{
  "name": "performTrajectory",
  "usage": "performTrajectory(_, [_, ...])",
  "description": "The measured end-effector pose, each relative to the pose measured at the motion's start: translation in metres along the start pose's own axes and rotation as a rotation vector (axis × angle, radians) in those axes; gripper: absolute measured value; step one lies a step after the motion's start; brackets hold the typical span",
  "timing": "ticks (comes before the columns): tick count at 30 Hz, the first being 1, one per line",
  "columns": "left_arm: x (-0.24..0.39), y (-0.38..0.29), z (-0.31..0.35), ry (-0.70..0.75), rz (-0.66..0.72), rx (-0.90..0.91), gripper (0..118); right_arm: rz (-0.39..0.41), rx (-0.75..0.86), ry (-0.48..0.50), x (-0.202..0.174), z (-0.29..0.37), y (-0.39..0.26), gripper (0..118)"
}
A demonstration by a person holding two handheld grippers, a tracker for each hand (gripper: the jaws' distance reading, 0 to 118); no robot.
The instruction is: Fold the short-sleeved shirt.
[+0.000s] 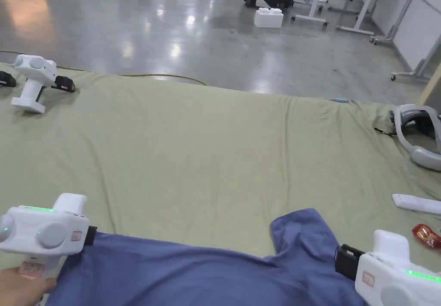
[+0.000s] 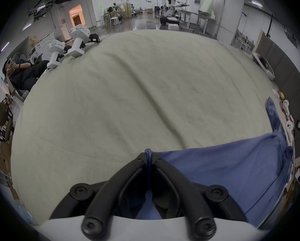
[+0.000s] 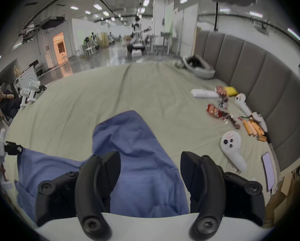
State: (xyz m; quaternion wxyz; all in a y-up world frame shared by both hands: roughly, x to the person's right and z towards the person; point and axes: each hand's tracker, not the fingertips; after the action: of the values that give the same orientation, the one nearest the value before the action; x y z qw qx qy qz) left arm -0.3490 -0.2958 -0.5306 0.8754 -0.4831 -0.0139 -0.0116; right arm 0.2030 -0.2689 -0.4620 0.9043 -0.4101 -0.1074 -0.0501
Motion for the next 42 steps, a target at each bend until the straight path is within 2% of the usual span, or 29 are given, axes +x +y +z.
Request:
performTrajectory(3, [0.000, -0.004, 0.010, -0.011, 0.017, 0.018, 6, 0.018, -0.078, 0.002, 0.015, -0.031, 0.018, 79])
performTrajectory(7, [0.002, -0.009, 0.020, -0.014, 0.029, 0.039, 6, 0.092, -0.201, 0.024, 0.021, -0.072, 0.029, 79])
performTrajectory(10, [0.004, -0.014, 0.024, -0.012, 0.028, 0.048, 6, 0.098, -0.269, 0.074, 0.021, -0.096, 0.028, 79])
performTrajectory(14, [0.003, -0.019, 0.023, -0.010, 0.036, 0.050, 6, 0.100, -0.307, 0.065, 0.020, -0.113, 0.022, 71])
performTrajectory(16, [0.003, -0.021, 0.024, -0.008, 0.041, 0.046, 6, 0.082, -0.293, 0.048, 0.018, -0.114, 0.019, 56])
performTrajectory(20, [0.005, -0.023, 0.025, -0.006, 0.044, 0.043, 6, 0.095, -0.281, 0.067, 0.009, -0.112, 0.017, 14])
performTrajectory(23, [0.005, -0.026, 0.029, -0.005, 0.052, 0.047, 6, 0.144, -0.253, 0.052, 0.000, -0.107, 0.011, 5])
performTrajectory(28, [0.001, -0.029, 0.045, -0.015, 0.070, 0.098, 6, 0.095, -0.143, 0.094, 0.003, -0.066, 0.011, 4])
performTrajectory(38, [-0.016, -0.051, 0.115, -0.069, 0.087, 0.214, 6, 0.139, 0.053, 0.133, 0.024, 0.060, -0.004, 4])
performTrajectory(42, [-0.023, -0.070, 0.147, -0.093, 0.089, 0.256, 6, 0.183, 0.100, 0.127, 0.032, 0.106, -0.027, 4])
